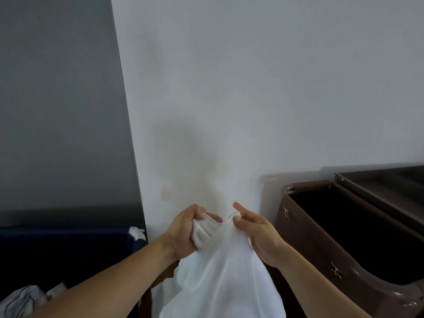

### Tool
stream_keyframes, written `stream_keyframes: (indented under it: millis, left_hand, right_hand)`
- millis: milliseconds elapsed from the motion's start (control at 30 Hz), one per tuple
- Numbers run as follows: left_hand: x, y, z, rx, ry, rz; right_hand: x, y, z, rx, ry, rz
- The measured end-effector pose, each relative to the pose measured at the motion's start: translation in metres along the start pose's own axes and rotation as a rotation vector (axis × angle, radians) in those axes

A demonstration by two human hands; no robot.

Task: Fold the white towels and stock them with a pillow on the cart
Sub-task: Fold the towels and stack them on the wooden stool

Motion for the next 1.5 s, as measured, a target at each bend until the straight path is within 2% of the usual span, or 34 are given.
stream_keyframes:
  millis: [167,333,533,600,667,767,833,867,900,967,1033,1100,1233,1300,1333,1433,1500]
  left_hand:
    - [-0.001,0.005,0.003,-0.117,-0.009,-0.075]
    - [-0.007,-0.003,0.003,-0.163,-0.038,-0.213]
    - [-0.009,0.033,0.011,-0.433,-0.105,-0.299]
    - [-0.011,0.03,0.012,-0.402,-0.105,-0.309]
    - [-0.009,0.015,0.01,-0.286,-0.059,-0.309]
    - [-0.006,0.009,0.014,-0.227,-0.046,-0.314]
    - [-0.008,0.023,0.016,-0.293,-0.045,-0.194]
    - [-0.011,0.032,0.016,-0.307,-0.043,-0.033]
    - [-0.015,0.041,0.016,-0.287,-0.044,0.23]
    - [-0.015,0.048,0.015,-0.105,0.02,0.717]
    - [-0.007,0.041,0.015,0.13,0.12,0.969]
    - [-0.01,0.018,0.012,0.262,0.113,0.991]
    - [-0.017,-0.015,0.011,0.308,-0.003,0.827]
    - [-0.011,-0.015,0.008,0.331,0.023,0.704]
    - [-0.008,-0.013,0.007,0.322,0.03,0.712]
    - [-0.012,-0.002,0.014,0.215,-0.061,0.986]
    - [-0.015,0.003,0.017,0.138,-0.122,0.956]
  right_hand:
    - [-0.014,-0.003,-0.003,-0.014,-0.062,-0.02]
    - [-0.025,-0.017,-0.007,0.008,-0.104,-0.204]
    - [-0.031,-0.012,-0.013,0.039,-0.07,-0.137]
    - [-0.034,-0.013,-0.011,0.053,-0.086,-0.215]
    - [-0.034,-0.013,-0.008,0.045,-0.085,-0.288]
    - [-0.034,-0.007,-0.004,-0.051,-0.083,-0.259]
    - [-0.027,0.002,-0.004,-0.141,-0.021,-0.214]
    - [-0.022,0.007,-0.004,-0.182,0.011,-0.194]
    - [-0.017,0.01,-0.006,-0.223,0.036,-0.189]
    - [-0.004,0.015,-0.006,-0.27,0.1,-0.22]
    - [0.011,0.011,-0.007,-0.263,0.177,-0.328]
    - [0.019,-0.003,-0.005,-0.203,0.198,-0.529]
    - [0.02,-0.023,-0.006,-0.151,0.168,-0.783]
    - [0.021,-0.026,-0.008,-0.154,0.175,-0.89]
    - [0.02,-0.027,-0.01,-0.149,0.179,-0.952]
    - [0.012,-0.025,-0.011,-0.139,0.178,-1.088]
    - [0.01,-0.023,-0.014,-0.143,0.219,-1.08]
Point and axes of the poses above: each hand's wrist, its own z-axis towards the middle knuckle, its own y-axis out of the back of the hand, x = y × z, the point moved 6 cm from there along z, towards the middle knuckle, and after that the axes turned 13 degrees about -y, right-handed, at the moved point
